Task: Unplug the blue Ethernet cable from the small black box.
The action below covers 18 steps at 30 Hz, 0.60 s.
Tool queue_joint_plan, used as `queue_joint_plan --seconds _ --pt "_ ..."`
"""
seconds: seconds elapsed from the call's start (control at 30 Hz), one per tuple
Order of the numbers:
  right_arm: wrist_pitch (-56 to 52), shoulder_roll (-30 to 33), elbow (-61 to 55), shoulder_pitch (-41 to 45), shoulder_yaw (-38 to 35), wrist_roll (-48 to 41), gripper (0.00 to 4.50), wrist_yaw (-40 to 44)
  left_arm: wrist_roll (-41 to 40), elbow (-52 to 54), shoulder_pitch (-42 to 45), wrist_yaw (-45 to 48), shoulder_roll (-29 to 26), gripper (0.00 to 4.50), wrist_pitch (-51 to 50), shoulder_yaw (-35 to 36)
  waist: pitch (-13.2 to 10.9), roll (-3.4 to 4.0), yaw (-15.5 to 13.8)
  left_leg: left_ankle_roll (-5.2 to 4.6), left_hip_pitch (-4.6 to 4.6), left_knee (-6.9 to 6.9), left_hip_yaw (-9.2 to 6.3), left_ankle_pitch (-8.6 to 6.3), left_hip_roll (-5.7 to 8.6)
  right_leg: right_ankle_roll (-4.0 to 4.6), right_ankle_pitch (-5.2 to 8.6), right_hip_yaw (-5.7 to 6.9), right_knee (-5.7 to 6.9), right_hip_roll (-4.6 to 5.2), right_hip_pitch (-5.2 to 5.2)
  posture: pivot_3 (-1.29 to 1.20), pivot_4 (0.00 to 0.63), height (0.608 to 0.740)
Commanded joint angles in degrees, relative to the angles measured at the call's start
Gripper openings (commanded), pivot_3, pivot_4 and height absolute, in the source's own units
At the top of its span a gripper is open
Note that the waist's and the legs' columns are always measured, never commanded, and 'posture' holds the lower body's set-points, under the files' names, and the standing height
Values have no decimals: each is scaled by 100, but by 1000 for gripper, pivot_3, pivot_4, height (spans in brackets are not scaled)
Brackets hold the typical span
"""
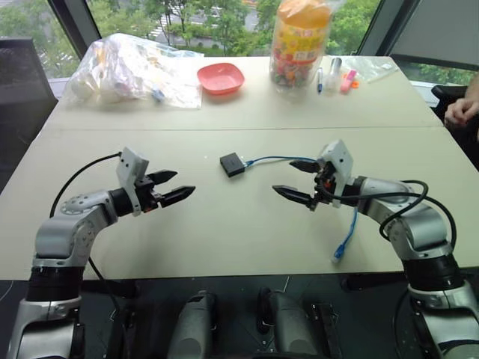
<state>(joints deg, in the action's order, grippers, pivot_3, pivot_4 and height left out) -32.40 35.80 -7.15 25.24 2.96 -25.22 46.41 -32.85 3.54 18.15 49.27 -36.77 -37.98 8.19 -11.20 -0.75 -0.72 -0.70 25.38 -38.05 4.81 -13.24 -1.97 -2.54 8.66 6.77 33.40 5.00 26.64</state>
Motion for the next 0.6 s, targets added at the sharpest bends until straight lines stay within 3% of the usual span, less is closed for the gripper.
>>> queue_joint_plan --seconds 0.03,0.43,0.6 --pt "174 -93 76 109 -16 50 4500 110 -124 365 -135 22 -59 4267 -4 153 0 0 0 0 0 0 1 0 0 0 0 0 0 1 1 0 150 740" --pt "303 -236 409 312 39 212 4500 321 0 165 -105 -249 24 4267 277 371 0 0 -1 -1 0 -7 1 1 0 1 -1 -1 7 0 -1 0 150 740" --pt "742 -503 1183 799 110 444 4500 398 412 -385 356 -137 -27 4267 912 240 0 0 -1 1 -1 -12 2 2 3 2 -2 0 12 -1 -1 0 150 740"
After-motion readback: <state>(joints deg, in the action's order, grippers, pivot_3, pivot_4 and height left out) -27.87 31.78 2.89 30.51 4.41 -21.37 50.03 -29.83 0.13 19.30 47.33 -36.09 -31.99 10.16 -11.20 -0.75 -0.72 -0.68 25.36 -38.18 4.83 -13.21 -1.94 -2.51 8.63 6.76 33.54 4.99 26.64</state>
